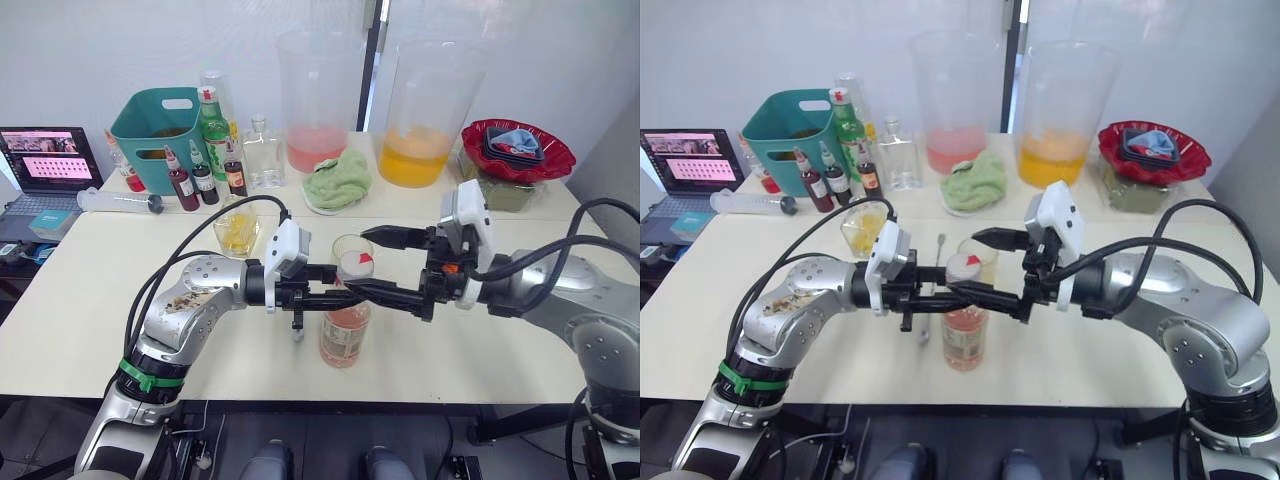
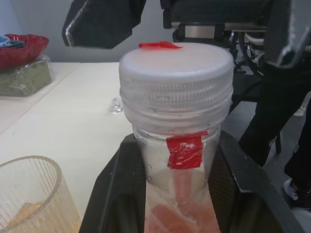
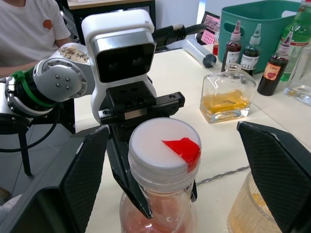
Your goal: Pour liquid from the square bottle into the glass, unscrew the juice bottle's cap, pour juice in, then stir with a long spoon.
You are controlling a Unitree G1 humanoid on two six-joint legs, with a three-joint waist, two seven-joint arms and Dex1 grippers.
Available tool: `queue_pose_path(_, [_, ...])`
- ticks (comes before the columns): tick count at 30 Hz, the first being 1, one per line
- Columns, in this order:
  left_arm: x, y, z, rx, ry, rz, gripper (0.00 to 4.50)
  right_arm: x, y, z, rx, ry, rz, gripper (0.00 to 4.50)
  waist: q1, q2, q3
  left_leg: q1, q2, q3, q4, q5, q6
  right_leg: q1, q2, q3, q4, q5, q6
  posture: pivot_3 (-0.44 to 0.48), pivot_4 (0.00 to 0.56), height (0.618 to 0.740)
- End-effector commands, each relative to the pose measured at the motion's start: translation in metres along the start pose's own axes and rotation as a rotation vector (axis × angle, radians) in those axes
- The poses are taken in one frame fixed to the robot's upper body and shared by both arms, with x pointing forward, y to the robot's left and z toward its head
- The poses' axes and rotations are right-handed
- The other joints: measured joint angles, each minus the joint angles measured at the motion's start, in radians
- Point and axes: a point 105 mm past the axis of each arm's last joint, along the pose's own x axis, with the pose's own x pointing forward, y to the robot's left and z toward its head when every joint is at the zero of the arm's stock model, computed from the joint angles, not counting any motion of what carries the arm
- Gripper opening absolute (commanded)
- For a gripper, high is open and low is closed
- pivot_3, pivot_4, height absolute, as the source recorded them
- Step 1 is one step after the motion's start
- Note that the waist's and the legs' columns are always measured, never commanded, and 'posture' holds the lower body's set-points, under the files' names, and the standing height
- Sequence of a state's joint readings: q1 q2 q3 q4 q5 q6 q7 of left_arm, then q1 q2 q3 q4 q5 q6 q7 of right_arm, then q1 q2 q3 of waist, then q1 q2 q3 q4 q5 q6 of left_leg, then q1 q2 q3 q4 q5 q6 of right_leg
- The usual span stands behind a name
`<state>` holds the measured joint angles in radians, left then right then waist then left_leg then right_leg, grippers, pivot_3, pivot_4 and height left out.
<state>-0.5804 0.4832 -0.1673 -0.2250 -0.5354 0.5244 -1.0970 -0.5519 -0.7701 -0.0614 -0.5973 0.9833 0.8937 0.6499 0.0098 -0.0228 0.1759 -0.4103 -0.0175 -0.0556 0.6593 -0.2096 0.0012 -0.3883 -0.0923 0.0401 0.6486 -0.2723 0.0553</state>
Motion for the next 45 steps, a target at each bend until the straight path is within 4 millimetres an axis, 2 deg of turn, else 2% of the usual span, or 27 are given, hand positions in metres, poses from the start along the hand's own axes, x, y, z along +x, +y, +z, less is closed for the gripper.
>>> queue_pose_path(1, [-0.001, -0.002, -0.006, -0.012, 0.027, -0.003, 1.26, -0.001, 0.003, 0.009, -0.056, -0.017, 0.004, 4.48, 0.000, 0.000, 0.000, 0.000, 0.000, 0.000, 0.000, 0.000, 0.000, 0.000, 0.000, 0.000, 0.000, 0.000, 0.000, 0.000, 0.150, 0.740])
queue_pose_path(5, [-0.001, -0.002, -0.006, -0.011, 0.028, 0.000, 1.26, 0.000, 0.002, 0.008, -0.058, -0.015, 0.000, 3.33, 0.000, 0.000, 0.000, 0.000, 0.000, 0.000, 0.000, 0.000, 0.000, 0.000, 0.000, 0.000, 0.000, 0.000, 0.000, 0.000, 0.150, 0.740])
queue_pose_path(9, [-0.001, -0.002, -0.006, -0.010, 0.030, 0.002, 1.26, 0.001, 0.002, 0.006, -0.052, -0.014, 0.005, 1.92, -0.001, 0.000, 0.000, 0.000, 0.000, 0.000, 0.000, 0.000, 0.000, 0.000, 0.000, 0.000, 0.000, 0.000, 0.000, 0.000, 0.150, 0.740])
queue_pose_path(10, [-0.002, -0.002, -0.006, -0.011, 0.030, 0.003, 1.26, 0.002, 0.002, 0.006, -0.050, -0.015, 0.008, 1.69, 0.000, 0.000, 0.000, 0.000, 0.000, 0.000, 0.000, 0.000, 0.000, 0.000, 0.000, 0.000, 0.000, 0.000, 0.000, 0.000, 0.150, 0.740])
queue_pose_path(11, [-0.001, -0.002, -0.006, -0.011, 0.029, 0.003, 1.26, 0.002, 0.002, 0.006, -0.047, -0.017, 0.013, 1.67, 0.000, 0.000, 0.000, 0.000, 0.000, 0.000, 0.000, 0.000, 0.000, 0.000, 0.000, 0.000, 0.000, 0.000, 0.000, 0.000, 0.150, 0.740])
queue_pose_path(17, [-0.001, -0.003, -0.006, -0.012, 0.033, 0.004, 1.26, 0.007, 0.010, 0.004, -0.087, -0.023, 0.137, 1.67, -0.002, 0.000, 0.000, 0.000, 0.000, 0.000, 0.000, 0.000, 0.000, 0.000, 0.000, 0.000, 0.000, 0.000, 0.000, 0.000, 0.150, 0.740])
queue_pose_path(22, [-0.005, 0.001, -0.002, 0.007, 0.056, 0.040, 1.26, 0.008, 0.011, -0.010, -0.152, -0.002, 0.408, 1.67, -0.008, 0.000, 0.000, 0.000, 0.000, 0.001, 0.000, 0.000, 0.000, 0.000, 0.000, 0.000, -0.001, 0.000, 0.000, 0.000, 0.150, 0.740])
queue_pose_path(28, [-0.008, -0.005, 0.001, 0.002, 0.070, 0.047, 1.26, 0.014, -0.001, -0.017, -0.232, 0.059, 0.691, 1.67, -0.022, 0.000, 0.000, 0.001, 0.001, 0.000, -0.001, 0.000, 0.000, 0.000, 0.001, 0.000, 0.000, 0.000, 0.000, 0.000, 0.150, 0.740])
queue_pose_path(35, [-0.009, -0.005, 0.002, 0.008, 0.066, 0.085, 1.26, 0.028, -0.024, -0.004, -0.282, 0.097, 0.740, 1.67, -0.027, 0.000, 0.000, 0.004, 0.001, -0.001, -0.003, 0.000, 0.000, 0.000, 0.000, 0.001, 0.000, 0.000, 0.000, 0.000, 0.150, 0.740])
queue_pose_path(38, [-0.009, -0.007, 0.001, 0.003, 0.063, 0.084, 1.26, 0.026, -0.026, 0.005, -0.269, 0.088, 0.753, 3.13, -0.025, 0.000, 0.000, 0.004, 0.001, -0.003, -0.004, 0.000, 0.000, 0.000, 0.000, 0.001, 0.000, 0.000, 0.000, 0.000, 0.150, 0.740])
queue_pose_path(42, [-0.007, -0.005, 0.002, 0.002, 0.043, 0.100, 1.26, 0.015, -0.032, 0.011, -0.276, 0.100, 0.719, 4.39, -0.021, 0.001, 0.000, 0.002, 0.000, -0.006, -0.004, 0.000, 0.000, -0.002, -0.001, 0.001, 0.000, 0.000, 0.000, 0.000, 0.150, 0.740])
queue_pose_path(45, [-0.006, -0.003, 0.001, 0.000, 0.039, 0.104, 1.26, 0.003, -0.035, 0.020, -0.258, 0.081, 0.681, 4.45, -0.020, 0.001, 0.001, 0.000, -0.001, -0.006, -0.004, 0.000, 0.000, -0.003, -0.002, 0.001, 0.000, 0.000, 0.000, 0.000, 0.150, 0.740])
